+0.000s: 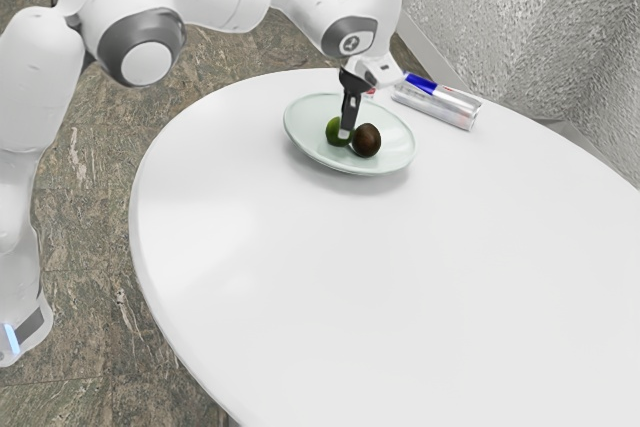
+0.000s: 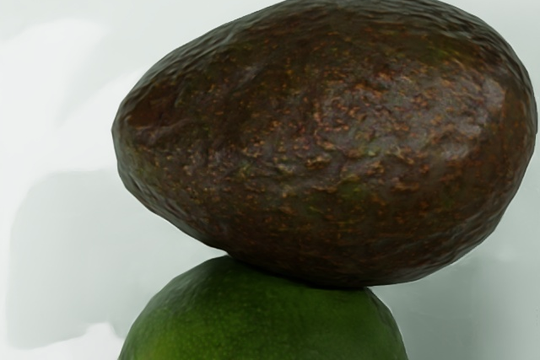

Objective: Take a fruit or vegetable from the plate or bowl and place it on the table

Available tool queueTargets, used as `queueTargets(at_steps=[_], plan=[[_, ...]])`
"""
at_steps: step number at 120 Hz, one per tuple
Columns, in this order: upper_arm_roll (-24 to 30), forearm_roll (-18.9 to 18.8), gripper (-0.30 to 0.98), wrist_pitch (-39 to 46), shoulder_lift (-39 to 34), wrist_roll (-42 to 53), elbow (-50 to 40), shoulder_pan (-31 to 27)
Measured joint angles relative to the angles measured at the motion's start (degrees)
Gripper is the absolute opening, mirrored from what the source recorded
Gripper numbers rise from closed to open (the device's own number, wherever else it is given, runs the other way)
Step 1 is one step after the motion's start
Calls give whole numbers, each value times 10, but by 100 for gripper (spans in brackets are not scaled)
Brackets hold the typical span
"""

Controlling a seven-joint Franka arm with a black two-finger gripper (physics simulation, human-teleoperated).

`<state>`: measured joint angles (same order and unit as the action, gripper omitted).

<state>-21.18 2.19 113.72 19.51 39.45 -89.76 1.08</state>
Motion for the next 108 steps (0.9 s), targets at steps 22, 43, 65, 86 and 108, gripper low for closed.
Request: queueTargets(at_steps=[22, 43, 65, 86, 108], plan=[[0, 9, 68, 1, 5, 6, 0, -3], [0, 14, 68, 1, 16, 11, 0, -4], [0, 23, 67, 1, 23, 15, 0, -7], [0, 29, 53, 0, 24, 17, 0, -10], [0, 29, 40, 1, 23, 17, 0, -9]])
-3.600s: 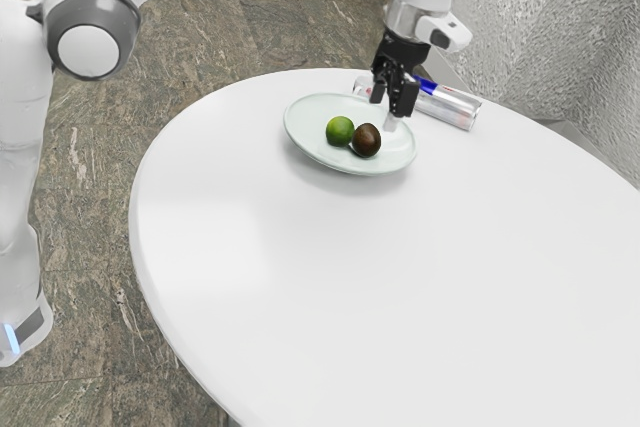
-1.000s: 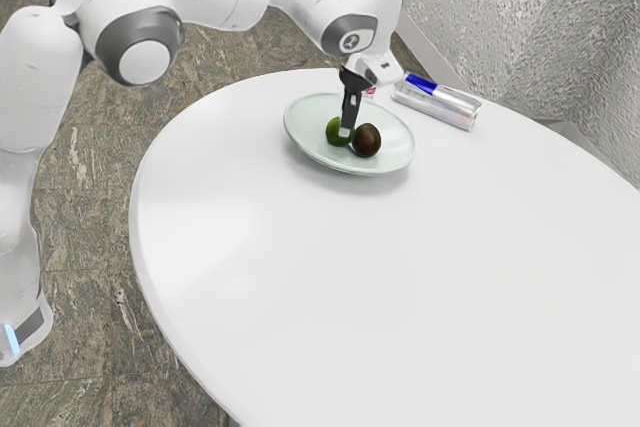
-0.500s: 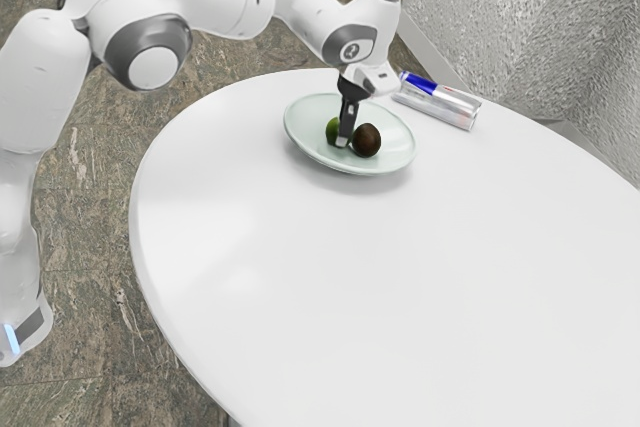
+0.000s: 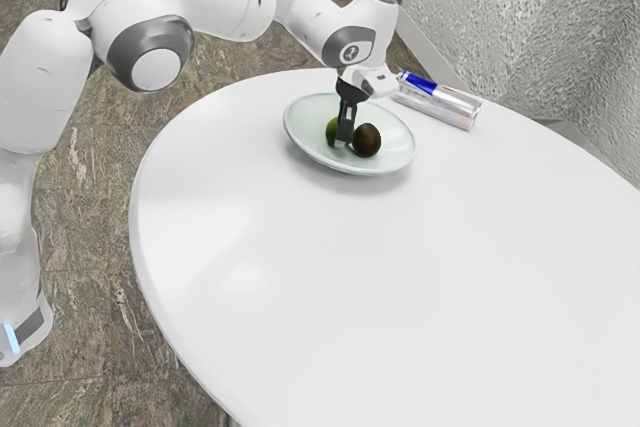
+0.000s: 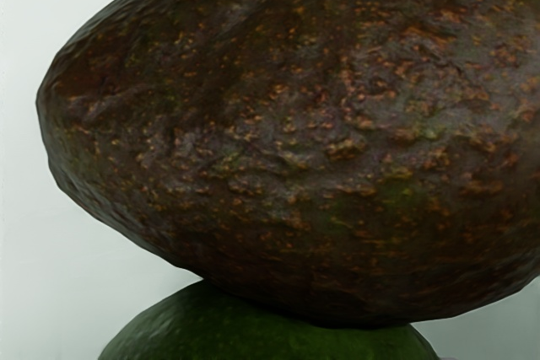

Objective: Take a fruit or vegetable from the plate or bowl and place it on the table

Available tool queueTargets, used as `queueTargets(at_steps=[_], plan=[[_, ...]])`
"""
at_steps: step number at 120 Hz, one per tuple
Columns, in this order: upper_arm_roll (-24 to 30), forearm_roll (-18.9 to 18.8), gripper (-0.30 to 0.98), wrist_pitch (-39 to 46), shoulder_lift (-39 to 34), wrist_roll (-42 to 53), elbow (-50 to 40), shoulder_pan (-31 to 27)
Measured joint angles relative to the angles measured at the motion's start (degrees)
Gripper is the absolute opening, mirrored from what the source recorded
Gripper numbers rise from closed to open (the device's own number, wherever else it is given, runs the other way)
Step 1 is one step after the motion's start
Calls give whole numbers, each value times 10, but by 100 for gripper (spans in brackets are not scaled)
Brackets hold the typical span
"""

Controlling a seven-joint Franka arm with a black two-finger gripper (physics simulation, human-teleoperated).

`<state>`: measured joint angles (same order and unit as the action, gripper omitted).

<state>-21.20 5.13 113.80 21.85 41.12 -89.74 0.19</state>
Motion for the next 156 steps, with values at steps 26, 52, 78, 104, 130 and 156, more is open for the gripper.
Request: queueTargets(at_steps=[26, 52, 78, 104, 130, 156], plan=[[0, 0, 38, -13, -8, -3, 22, 1], [1, -3, 37, -47, -47, -9, 37, 7], [18, -5, 37, -75, -53, -20, 59, 70], [72, -15, 37, -84, -48, -42, 67, 110], [107, -30, 37, -84, -30, -69, 72, 138], [110, -31, 55, -84, -19, -92, 73, 152]])
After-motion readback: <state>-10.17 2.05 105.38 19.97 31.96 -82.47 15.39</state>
